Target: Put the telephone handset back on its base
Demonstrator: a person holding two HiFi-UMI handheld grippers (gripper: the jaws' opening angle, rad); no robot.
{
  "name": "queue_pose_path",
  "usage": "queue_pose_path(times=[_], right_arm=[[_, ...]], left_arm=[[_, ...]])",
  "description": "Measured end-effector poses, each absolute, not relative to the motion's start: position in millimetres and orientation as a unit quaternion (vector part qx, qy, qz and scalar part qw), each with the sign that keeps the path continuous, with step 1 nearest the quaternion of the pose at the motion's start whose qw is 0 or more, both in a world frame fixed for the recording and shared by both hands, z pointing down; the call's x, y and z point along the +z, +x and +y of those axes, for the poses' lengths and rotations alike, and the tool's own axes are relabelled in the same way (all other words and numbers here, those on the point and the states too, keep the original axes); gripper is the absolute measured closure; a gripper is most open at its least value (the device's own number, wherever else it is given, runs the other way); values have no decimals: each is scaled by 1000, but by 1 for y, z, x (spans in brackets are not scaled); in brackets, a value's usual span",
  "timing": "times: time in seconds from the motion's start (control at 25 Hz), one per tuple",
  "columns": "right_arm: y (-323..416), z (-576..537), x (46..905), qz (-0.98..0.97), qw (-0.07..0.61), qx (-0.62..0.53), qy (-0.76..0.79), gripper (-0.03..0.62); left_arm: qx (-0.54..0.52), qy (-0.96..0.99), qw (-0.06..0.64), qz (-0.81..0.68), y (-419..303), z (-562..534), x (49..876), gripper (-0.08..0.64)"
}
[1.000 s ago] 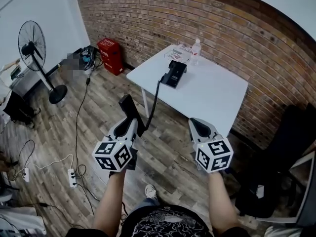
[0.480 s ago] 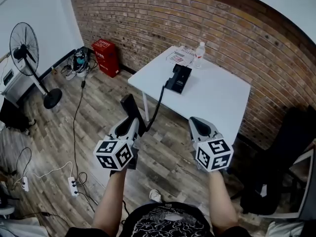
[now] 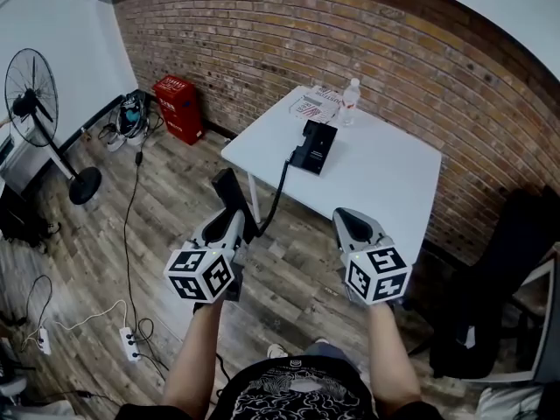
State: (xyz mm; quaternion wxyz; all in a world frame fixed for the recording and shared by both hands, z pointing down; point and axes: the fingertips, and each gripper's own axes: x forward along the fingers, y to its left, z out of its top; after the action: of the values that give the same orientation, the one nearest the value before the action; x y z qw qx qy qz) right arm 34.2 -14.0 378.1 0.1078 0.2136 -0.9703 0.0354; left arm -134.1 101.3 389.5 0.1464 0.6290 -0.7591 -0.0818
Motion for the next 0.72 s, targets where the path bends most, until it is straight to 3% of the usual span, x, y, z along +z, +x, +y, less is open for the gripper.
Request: queue_pose_path(times=[0.72], right_arm=[[-29, -132, 395, -971, 99, 53, 209, 591]], left_arm=[[-57, 629, 150, -761, -195, -14, 401, 486]])
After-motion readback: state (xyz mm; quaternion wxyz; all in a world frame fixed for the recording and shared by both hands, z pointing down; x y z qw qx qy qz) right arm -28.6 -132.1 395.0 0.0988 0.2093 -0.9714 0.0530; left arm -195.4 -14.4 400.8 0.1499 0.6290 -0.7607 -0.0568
